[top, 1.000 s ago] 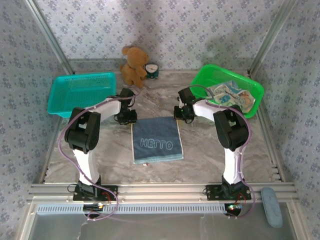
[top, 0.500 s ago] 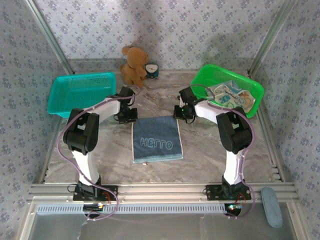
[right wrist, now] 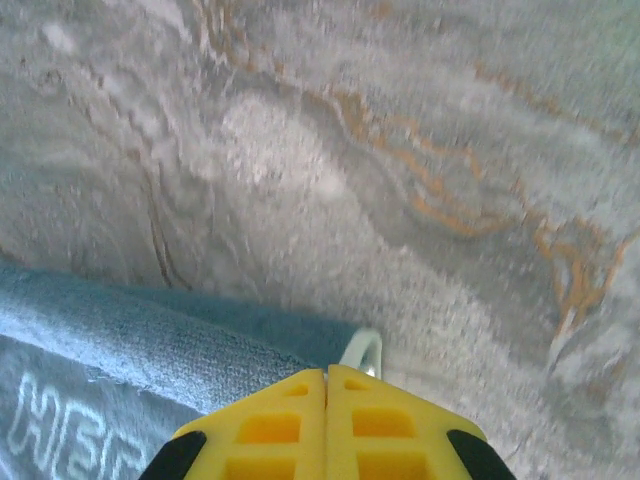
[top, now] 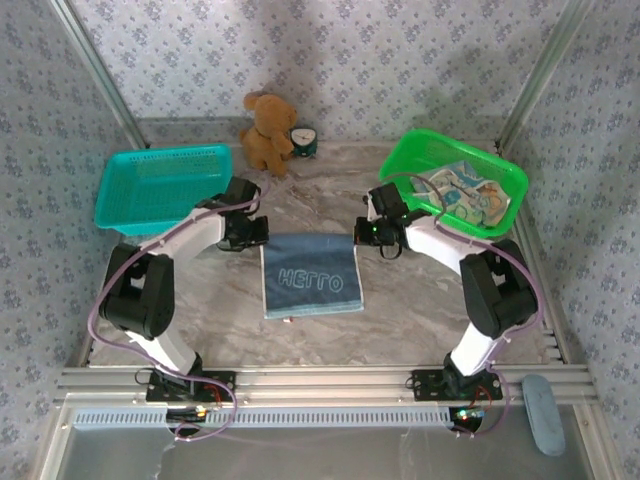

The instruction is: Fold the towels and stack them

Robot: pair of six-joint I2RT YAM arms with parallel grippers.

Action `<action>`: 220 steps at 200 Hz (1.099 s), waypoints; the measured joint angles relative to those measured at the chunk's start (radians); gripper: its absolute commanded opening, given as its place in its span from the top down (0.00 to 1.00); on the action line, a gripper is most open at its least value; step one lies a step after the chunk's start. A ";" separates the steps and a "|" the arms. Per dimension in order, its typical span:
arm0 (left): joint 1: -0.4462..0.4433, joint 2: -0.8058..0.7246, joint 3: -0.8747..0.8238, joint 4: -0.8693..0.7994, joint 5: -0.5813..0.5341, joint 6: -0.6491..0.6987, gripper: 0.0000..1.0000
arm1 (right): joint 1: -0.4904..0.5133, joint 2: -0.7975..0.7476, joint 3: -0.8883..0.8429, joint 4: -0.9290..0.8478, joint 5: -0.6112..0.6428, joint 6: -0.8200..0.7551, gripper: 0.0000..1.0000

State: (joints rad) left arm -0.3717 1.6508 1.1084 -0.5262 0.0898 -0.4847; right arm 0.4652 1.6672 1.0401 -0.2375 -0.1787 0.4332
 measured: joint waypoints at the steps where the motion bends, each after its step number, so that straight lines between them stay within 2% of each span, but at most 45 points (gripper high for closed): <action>1: -0.001 -0.002 -0.002 0.001 0.000 -0.001 1.00 | 0.001 -0.002 -0.003 0.001 0.000 0.000 1.00; 50: -0.089 -0.179 -0.198 0.048 -0.061 -0.047 0.99 | 0.091 -0.177 -0.187 0.040 0.052 0.023 1.00; 52: -0.096 -0.189 -0.208 0.052 -0.064 -0.051 0.98 | 0.095 -0.185 -0.196 0.042 0.055 0.024 1.00; 62: -0.127 -0.235 -0.253 0.064 -0.083 -0.068 0.86 | 0.114 -0.223 -0.239 0.050 0.067 0.032 0.80; 80: -0.190 -0.307 -0.320 0.068 -0.109 -0.107 0.58 | 0.151 -0.274 -0.304 0.055 0.088 0.056 0.68; 93: -0.231 -0.348 -0.354 0.065 -0.124 -0.136 0.51 | 0.174 -0.301 -0.338 0.051 0.098 0.072 0.62; 113: -0.253 -0.390 -0.378 0.057 -0.142 -0.181 0.51 | 0.192 -0.323 -0.349 0.040 0.106 0.083 0.62; 149: -0.252 -0.401 -0.380 0.051 -0.166 -0.226 0.57 | 0.192 -0.316 -0.337 0.031 0.113 0.084 0.65; 185: -0.252 -0.322 -0.362 0.052 -0.161 -0.261 0.65 | 0.175 -0.248 -0.290 0.028 0.103 0.083 0.67; 220: -0.252 -0.259 -0.355 0.050 -0.158 -0.291 0.66 | 0.142 -0.183 -0.263 0.027 0.068 0.077 0.68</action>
State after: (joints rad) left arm -0.6235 1.3918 0.7536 -0.4759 -0.0681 -0.7753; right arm 0.6071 1.4841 0.7769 -0.2104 -0.1104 0.5102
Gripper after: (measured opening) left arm 0.346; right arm 0.326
